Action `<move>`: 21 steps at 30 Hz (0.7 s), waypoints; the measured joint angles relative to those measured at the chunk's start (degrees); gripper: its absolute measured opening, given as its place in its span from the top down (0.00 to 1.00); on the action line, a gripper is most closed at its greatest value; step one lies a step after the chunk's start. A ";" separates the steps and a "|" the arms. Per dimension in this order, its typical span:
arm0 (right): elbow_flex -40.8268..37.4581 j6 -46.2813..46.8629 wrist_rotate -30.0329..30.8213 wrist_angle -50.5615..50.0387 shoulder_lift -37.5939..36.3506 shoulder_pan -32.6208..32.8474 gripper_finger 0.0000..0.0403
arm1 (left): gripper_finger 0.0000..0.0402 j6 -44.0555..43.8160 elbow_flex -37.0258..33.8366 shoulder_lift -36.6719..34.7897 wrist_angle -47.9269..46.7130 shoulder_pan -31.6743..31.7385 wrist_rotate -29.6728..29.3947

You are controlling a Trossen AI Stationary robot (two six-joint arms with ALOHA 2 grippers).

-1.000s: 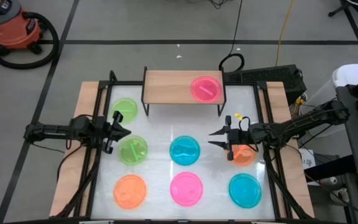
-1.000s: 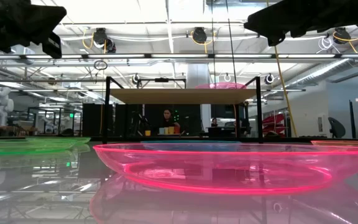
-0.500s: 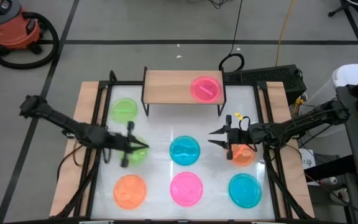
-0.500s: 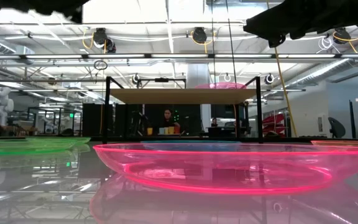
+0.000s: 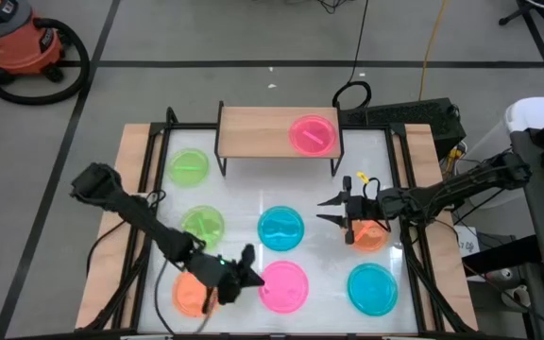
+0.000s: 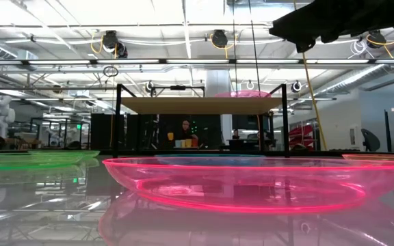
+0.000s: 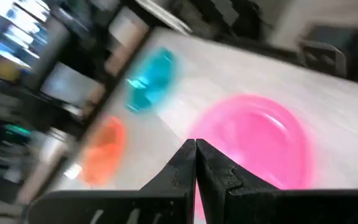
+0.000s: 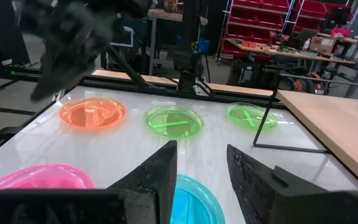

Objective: Place and stack plates onto a shelf
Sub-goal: Stack the pink plate on top of the pink plate on the shelf

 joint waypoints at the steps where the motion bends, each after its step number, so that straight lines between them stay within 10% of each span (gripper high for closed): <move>1: 0.00 -0.05 0.00 0.06 0.00 0.00 0.69 | 0.96 -1.70 1.59 1.21 -3.21 -0.29 -0.01; 9: 0.00 -0.15 0.15 0.29 0.00 0.00 0.69 | 0.93 -7.16 10.69 11.71 -17.72 -2.85 -0.04; 21: 0.00 1.97 0.02 0.12 0.00 0.00 0.69 | 0.63 -7.71 15.35 16.41 -26.64 -3.76 -1.49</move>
